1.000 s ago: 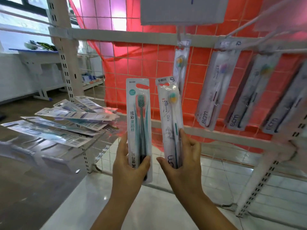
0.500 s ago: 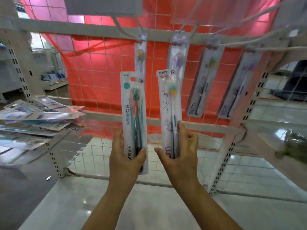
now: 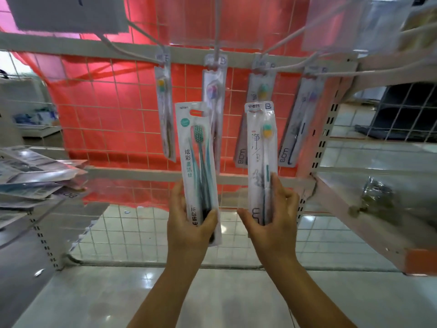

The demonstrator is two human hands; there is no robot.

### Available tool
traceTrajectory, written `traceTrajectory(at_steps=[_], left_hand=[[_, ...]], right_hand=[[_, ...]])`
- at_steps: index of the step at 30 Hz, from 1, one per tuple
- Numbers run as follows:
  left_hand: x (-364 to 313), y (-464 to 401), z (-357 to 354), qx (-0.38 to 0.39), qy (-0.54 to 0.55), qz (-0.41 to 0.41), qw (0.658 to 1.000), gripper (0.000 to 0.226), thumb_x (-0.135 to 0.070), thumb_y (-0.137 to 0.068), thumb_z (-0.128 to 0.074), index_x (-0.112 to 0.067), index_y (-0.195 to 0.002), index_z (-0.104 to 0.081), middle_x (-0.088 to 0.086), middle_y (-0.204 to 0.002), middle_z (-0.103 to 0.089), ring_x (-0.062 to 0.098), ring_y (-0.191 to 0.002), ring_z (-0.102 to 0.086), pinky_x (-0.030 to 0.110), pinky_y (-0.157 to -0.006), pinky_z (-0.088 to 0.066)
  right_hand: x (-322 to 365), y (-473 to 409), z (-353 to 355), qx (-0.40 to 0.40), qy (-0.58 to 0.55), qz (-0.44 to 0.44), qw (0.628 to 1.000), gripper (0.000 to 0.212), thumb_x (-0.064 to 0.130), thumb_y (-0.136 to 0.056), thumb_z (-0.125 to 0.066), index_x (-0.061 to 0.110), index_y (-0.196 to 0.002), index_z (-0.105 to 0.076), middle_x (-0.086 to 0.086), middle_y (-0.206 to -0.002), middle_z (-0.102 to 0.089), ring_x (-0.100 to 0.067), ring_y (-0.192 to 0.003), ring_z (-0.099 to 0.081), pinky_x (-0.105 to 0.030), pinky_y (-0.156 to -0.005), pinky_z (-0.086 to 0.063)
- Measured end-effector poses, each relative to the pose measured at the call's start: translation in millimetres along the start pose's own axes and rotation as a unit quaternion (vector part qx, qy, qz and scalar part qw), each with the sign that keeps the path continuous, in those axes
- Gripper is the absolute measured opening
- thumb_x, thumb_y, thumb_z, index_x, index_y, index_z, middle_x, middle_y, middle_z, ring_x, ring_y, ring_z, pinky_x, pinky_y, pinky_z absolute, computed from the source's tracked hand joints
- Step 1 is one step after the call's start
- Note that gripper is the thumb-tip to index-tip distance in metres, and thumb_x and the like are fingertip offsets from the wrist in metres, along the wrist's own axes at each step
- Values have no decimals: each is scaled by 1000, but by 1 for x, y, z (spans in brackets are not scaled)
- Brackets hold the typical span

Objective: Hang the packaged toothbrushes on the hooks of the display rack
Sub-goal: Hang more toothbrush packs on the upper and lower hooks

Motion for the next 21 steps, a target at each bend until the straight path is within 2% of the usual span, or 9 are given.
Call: traceTrajectory(at_steps=[2,4,6,8,11,13,15,19,21], left_hand=[[1,-1,-4,0,4,2,1000,71,3,-75,-72,-48,-111,-38,-20,-107,-54,2,-91,-63,6,-65,-49],[1,-2,-6,-3,3,1,1000,71,2,-75,-72,-47,-111,-37,-15,-108,-56,5,-93,-62,5,-65,-48],[1,-3,-7,-7,8,1,1000,70,2,-75,-72,-43,-115,-37,-9,-109,-57,7,-94,-61,4,-64,-47],[-1,-5,-7,-8,12,0,1000,71,2,-75,-71,-37,-122,-35,-7,-110,-57,8,-94,-61,3,-65,-48],[-2,-7,-6,-10,26,-2,1000,69,4,-76,-70,-36,-121,-36,-13,-105,-56,-1,-87,-64,5,-63,-49],[-1,-6,-4,-14,35,1,999,70,5,-76,-69,-33,-123,-35,-18,-105,-54,-11,-85,-61,5,-64,-49],[0,-5,-2,-17,34,-1,999,71,4,-76,-70,-32,-126,-34,-20,-107,-53,-13,-87,-60,4,-66,-48],[1,-2,2,-21,31,-7,999,71,4,-76,-69,-34,-123,-33,-23,-105,-51,-16,-87,-58,3,-64,-47],[1,-3,4,-19,23,-12,999,71,3,-76,-70,-38,-121,-32,-23,-105,-51,-16,-88,-58,3,-65,-47]], right_hand=[[-3,-2,4,-9,6,0,1000,94,16,-66,-83,28,-137,-22,0,-113,-29,22,-105,-35,7,-59,-35],[-3,-4,8,-10,17,6,1000,95,18,-66,-84,27,-138,-22,1,-114,-29,9,-99,-43,8,-60,-33],[-3,-7,11,-13,23,12,1000,95,17,-66,-83,26,-137,-21,1,-115,-29,-2,-92,-40,8,-63,-31],[-2,-12,14,-15,15,13,1000,94,15,-67,-82,26,-137,-21,0,-115,-28,-1,-98,-34,10,-66,-32],[2,-23,21,-31,-8,6,999,94,14,-70,-80,24,-141,-20,2,-118,-24,12,-94,-33,8,-71,-33],[7,-30,26,-44,-50,-11,998,95,13,-72,-79,32,-140,-17,5,-119,-23,24,-101,-32,2,-76,-34],[13,-36,29,-60,-76,-11,995,93,13,-73,-78,40,-136,-14,6,-121,-24,31,-104,-27,3,-76,-33],[22,-37,26,-60,-79,1,995,95,13,-76,-76,39,-139,-10,8,-120,-23,33,-104,-25,10,-77,-29],[23,-33,23,-55,-56,20,997,99,16,-75,-77,42,-143,-10,16,-115,-18,23,-107,-29,1,-82,-36]])
Point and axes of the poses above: each hand's wrist, its own y-axis away from the middle knuckle, its own z-axis out of the back of the hand, x = y × z, the point moved 3 cm from there along -y, towards the middle knuckle
